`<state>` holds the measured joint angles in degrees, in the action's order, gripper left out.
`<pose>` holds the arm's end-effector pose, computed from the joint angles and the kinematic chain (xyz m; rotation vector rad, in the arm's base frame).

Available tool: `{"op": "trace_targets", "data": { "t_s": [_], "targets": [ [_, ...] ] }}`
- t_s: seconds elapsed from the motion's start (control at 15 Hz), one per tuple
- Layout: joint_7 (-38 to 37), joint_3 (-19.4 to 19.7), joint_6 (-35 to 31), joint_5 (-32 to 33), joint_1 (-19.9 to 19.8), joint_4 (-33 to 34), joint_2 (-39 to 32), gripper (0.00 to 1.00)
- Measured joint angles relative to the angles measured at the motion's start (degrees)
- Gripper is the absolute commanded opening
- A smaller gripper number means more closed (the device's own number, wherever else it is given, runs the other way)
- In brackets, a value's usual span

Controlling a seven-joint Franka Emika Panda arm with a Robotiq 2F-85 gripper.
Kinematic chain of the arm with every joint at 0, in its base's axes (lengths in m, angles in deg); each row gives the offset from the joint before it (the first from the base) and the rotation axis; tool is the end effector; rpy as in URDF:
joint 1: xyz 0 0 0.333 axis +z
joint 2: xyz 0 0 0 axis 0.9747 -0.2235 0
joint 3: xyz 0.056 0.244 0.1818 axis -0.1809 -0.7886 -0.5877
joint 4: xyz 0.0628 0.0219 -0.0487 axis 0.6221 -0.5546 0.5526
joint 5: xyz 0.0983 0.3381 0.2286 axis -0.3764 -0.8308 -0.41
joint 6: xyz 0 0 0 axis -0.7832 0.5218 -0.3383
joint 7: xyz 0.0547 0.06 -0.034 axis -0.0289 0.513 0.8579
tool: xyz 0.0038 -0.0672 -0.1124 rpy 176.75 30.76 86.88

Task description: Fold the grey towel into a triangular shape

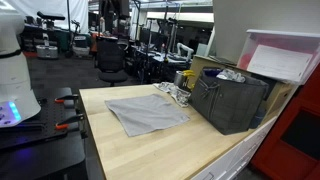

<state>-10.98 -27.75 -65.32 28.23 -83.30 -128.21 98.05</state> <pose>0.3353 -0.1604 0.4931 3.0688 0.2629 0.1048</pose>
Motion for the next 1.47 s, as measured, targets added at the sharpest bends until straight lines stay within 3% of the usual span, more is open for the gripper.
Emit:
{"op": "trace_targets", "data": {
  "t_s": [1.07,1.47],
  "targets": [
    [0.0,0.0,-0.1,0.0,0.0,-0.1,-0.4,1.00],
    [-0.9,0.1,-6.1,-0.1,0.7,-0.8,-8.9,1.00]
  ]
}}
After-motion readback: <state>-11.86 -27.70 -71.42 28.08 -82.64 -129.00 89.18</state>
